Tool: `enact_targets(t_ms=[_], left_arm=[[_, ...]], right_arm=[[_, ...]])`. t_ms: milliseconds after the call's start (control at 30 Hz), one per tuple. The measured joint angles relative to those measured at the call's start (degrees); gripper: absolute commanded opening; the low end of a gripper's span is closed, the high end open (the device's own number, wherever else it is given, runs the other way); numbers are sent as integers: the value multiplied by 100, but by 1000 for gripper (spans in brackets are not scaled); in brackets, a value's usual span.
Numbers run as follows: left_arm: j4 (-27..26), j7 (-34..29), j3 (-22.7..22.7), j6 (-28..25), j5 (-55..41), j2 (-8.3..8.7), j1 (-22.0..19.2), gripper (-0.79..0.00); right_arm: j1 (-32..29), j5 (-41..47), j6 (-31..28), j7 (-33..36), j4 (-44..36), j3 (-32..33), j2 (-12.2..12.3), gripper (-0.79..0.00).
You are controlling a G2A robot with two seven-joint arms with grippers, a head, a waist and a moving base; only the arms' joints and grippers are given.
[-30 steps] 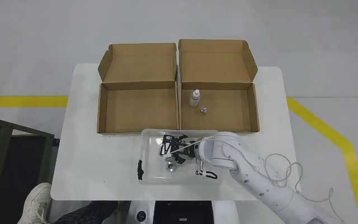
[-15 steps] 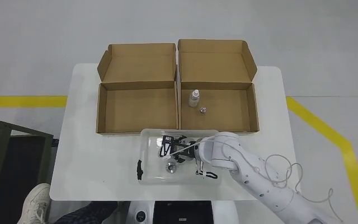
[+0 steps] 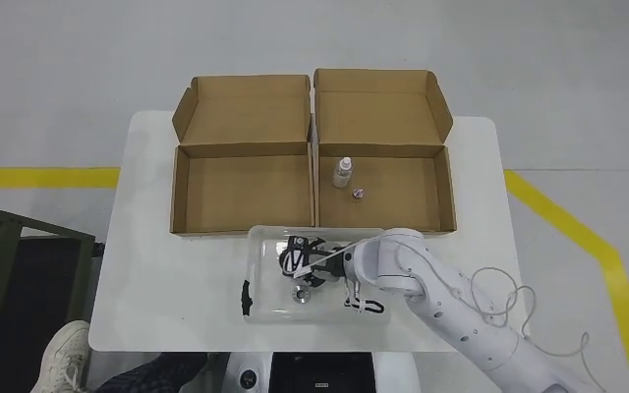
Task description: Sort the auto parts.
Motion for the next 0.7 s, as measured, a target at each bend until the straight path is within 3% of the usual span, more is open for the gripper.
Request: enact_targets(t_ms=[700], left_arm=[[0, 0, 0, 0, 0, 0, 0, 0]], right_arm=[[-398, 807, -881, -974, -266, 812, 218, -785]])
